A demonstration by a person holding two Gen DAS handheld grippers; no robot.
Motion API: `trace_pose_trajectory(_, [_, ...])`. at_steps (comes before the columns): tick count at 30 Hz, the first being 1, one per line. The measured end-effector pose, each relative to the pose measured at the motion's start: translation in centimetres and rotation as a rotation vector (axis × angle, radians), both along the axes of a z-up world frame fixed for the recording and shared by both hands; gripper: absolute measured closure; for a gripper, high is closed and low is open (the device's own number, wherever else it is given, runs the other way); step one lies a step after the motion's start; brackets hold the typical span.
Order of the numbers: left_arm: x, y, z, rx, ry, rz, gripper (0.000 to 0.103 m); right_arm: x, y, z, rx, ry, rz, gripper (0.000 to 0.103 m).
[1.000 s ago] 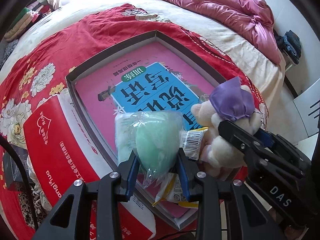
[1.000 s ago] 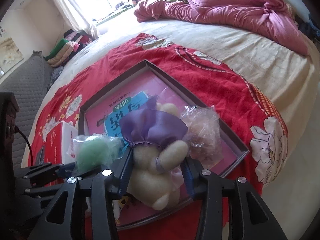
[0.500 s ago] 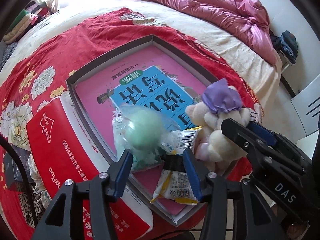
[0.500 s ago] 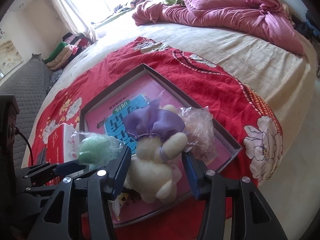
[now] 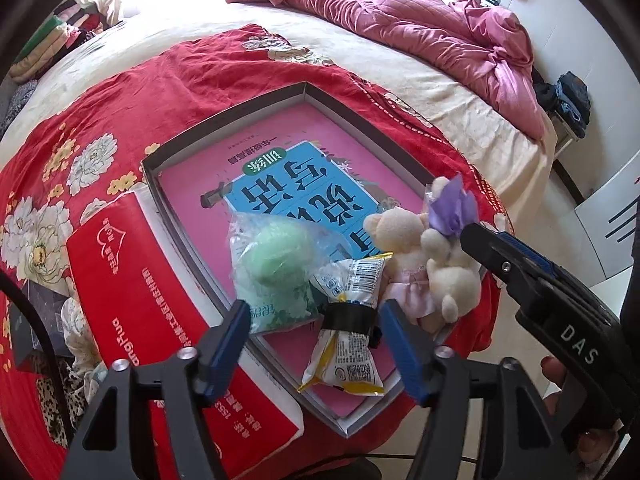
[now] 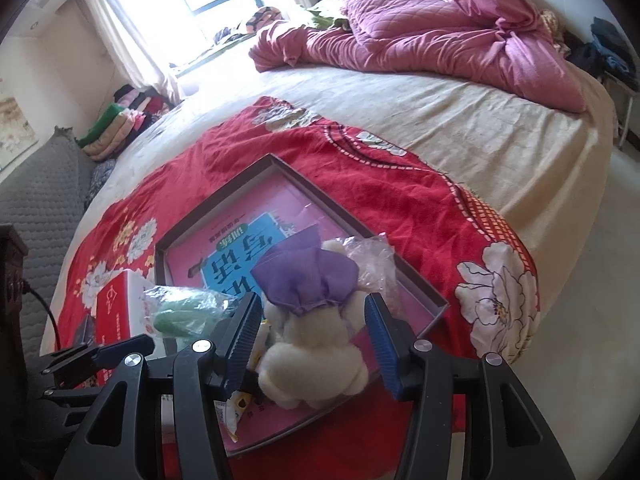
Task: Organize soft objects
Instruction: 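Move both open tools back from the tray toward the remaining soft items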
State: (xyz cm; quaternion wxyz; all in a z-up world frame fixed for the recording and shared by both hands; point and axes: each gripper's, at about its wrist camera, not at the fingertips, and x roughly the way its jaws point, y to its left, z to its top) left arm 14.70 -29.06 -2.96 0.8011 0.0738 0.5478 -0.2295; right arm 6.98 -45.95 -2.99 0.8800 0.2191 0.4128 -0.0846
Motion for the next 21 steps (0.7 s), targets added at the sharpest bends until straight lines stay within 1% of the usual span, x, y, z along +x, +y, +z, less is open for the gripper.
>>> trace_pose_trajectory(4, [-0.7, 0.3, 0.7, -0.011, -0.023, 0.005, 0.030, -0.3, -0.2, -0.2, -0.012, 0.010, -0.012, 0.048])
trace_pose_trajectory(6, [-0.9, 0.5, 1.1, -0.014, -0.038, 0.013, 0.024, -0.6, -0.5, -0.2, -0.008, 0.014, -0.021, 0.048])
trace_pose_trajectory(8, [-1.2, 0.7, 1.6, -0.014, -0.051, 0.017, 0.021, -0.8, -0.7, -0.1, -0.003, 0.009, -0.029, 0.048])
trace_pose_trajectory(18, [-2.3, 2.3, 3.5, -0.018, -0.085, 0.047, 0.021, -1.1, 0.7, 1.6, -0.044, -0.014, -0.004, 0.047])
trace_pose_trajectory(19, [-2.4, 2.5, 3.6, -0.015, -0.089, 0.050, 0.021, -1.1, 0.9, 1.7, -0.045, -0.016, 0.000, 0.046])
trace_pose_trajectory(21, [-2.7, 2.9, 3.9, -0.018, -0.095, 0.061, 0.021, -1.2, 1.2, 2.0, -0.048, -0.020, 0.001, 0.029])
